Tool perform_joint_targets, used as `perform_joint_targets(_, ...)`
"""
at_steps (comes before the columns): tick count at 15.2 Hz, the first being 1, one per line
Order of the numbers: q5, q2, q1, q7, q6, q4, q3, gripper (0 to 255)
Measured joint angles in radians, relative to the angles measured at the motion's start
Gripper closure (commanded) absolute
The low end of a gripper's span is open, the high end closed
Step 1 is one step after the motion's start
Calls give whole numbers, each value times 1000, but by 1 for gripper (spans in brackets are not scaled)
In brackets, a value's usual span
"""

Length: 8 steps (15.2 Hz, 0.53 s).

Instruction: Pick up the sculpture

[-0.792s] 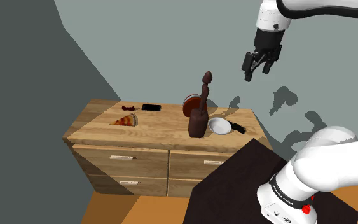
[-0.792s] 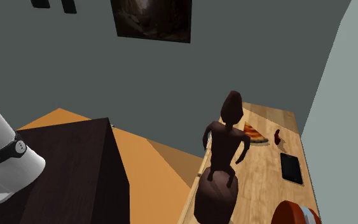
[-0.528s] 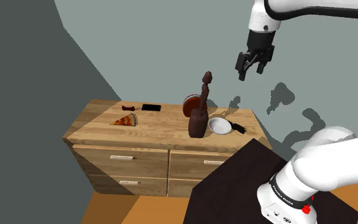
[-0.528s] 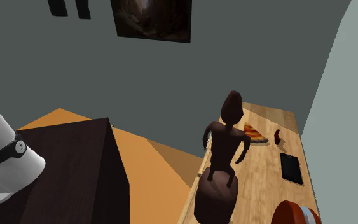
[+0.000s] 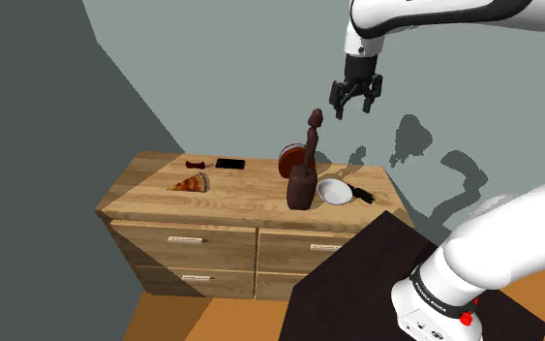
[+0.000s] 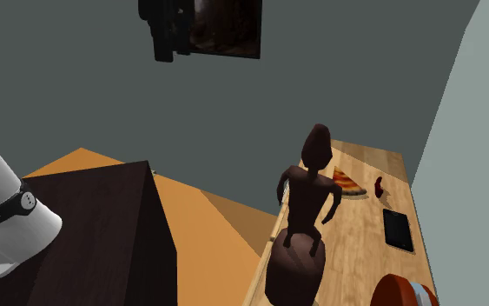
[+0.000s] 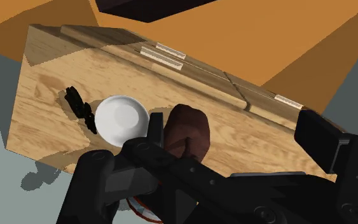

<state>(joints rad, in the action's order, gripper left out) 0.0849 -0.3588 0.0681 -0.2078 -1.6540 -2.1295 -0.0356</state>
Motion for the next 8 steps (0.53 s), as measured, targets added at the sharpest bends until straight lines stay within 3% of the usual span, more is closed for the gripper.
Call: perform_joint_targets(8,-49,326,35,-32,-60,216,-45,0)
